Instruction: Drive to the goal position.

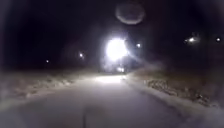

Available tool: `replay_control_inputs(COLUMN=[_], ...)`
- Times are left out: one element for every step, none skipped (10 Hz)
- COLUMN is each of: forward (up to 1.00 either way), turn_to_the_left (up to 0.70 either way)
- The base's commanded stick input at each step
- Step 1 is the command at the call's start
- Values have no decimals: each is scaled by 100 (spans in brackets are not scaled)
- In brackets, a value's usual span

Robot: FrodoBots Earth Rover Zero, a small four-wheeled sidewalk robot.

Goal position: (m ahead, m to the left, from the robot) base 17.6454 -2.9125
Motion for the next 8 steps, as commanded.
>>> replay_control_inputs(forward=[100,100,100,100,100,100,100,100], turn_to_the_left=[0,0,0,0,0,0,0,0])
